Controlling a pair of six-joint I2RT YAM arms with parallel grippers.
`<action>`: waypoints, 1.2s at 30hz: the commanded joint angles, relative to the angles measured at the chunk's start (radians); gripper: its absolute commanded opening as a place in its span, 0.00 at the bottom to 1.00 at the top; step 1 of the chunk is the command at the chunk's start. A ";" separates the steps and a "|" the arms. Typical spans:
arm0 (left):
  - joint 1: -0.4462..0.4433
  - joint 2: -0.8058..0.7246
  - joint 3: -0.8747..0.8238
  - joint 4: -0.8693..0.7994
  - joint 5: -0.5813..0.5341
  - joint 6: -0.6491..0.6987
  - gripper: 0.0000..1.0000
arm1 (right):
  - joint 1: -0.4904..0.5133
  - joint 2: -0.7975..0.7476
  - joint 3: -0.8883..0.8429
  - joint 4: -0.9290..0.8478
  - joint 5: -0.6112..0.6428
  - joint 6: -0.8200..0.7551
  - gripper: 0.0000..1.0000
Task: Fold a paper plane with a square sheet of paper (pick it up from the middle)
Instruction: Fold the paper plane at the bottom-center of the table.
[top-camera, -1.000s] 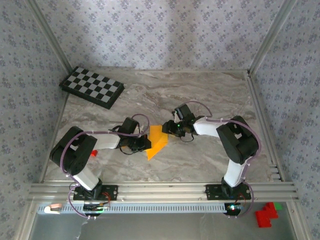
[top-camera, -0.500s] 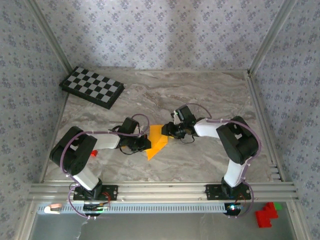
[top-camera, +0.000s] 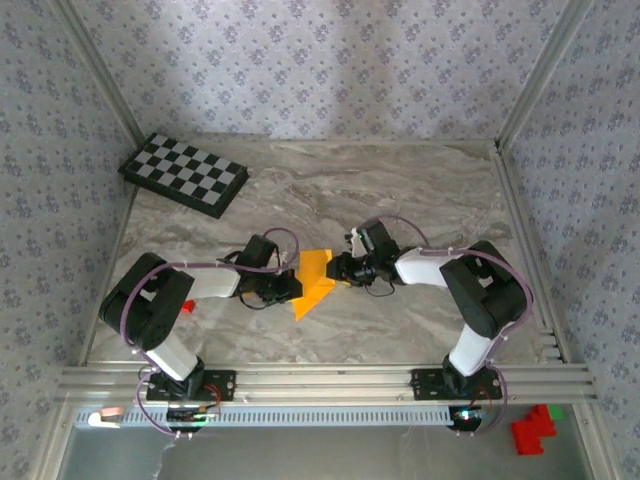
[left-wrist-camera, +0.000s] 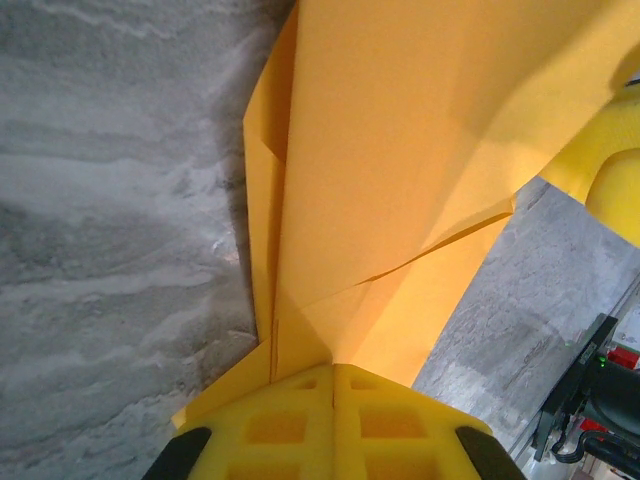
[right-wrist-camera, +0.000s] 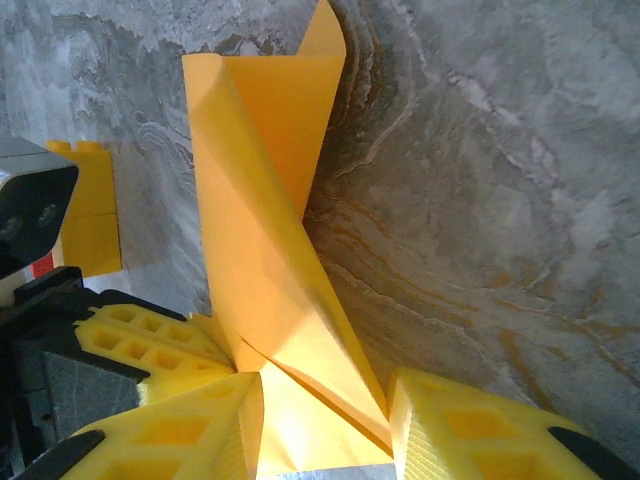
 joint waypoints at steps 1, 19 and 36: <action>0.004 -0.010 0.001 -0.059 -0.019 0.021 0.02 | 0.008 -0.024 -0.018 0.040 -0.024 0.019 0.38; 0.003 -0.023 0.006 -0.076 -0.022 0.025 0.02 | -0.003 0.017 0.048 -0.067 0.008 -0.099 0.26; -0.047 -0.120 0.032 -0.094 -0.075 0.088 0.18 | 0.034 -0.123 0.013 -0.098 0.061 0.136 0.00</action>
